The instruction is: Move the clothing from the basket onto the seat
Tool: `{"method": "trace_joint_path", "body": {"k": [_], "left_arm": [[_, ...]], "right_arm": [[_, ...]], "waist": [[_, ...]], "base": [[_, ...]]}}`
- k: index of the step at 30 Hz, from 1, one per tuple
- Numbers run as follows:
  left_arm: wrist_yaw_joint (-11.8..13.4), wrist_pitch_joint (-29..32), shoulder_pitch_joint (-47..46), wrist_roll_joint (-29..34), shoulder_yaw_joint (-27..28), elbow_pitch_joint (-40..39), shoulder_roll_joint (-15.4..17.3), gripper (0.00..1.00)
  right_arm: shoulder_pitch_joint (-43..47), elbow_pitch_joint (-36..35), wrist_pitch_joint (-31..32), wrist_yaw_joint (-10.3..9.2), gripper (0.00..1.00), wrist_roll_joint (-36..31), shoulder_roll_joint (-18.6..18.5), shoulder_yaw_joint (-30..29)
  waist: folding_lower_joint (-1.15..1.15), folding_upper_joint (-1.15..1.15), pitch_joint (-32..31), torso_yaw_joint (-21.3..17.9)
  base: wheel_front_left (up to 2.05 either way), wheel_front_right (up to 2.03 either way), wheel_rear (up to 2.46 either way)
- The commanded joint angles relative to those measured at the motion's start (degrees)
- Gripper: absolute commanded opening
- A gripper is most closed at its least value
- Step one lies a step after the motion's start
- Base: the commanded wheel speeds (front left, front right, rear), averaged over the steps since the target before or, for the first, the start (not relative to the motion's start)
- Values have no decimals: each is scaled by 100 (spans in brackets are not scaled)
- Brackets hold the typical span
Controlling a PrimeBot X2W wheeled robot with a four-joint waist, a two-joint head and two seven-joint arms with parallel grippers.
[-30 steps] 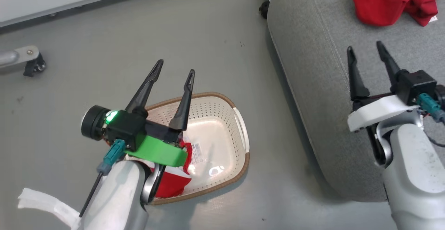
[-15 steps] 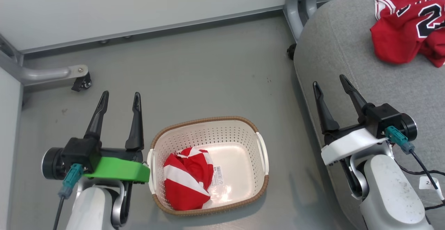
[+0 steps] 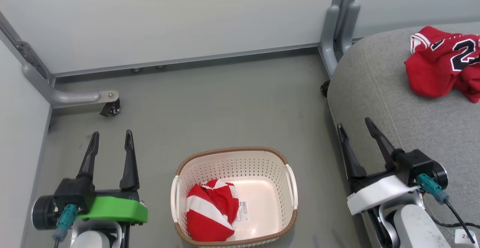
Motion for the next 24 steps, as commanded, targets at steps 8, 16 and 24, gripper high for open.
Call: {"method": "trace_joint_path", "body": {"k": [8,16,24], "left_arm": [[-7,-5,385,110,220,-58,-46,100],[5,-4,556,162,281,-82,-73,100],[-11,-5,583,181,292,-86,-93,100]], "right_arm": [[496,-161,-12,-6,100,169,-16,-99],[786,-236,-12,-6,100,142,-16,-141],[776,-223,-12,-6,100,156,-15,-110]], "waist": [[0,0,-237,-15],[0,0,-356,20],[0,0,-364,28]], "base": [[0,0,0],[0,0,0],[0,0,0]]}}
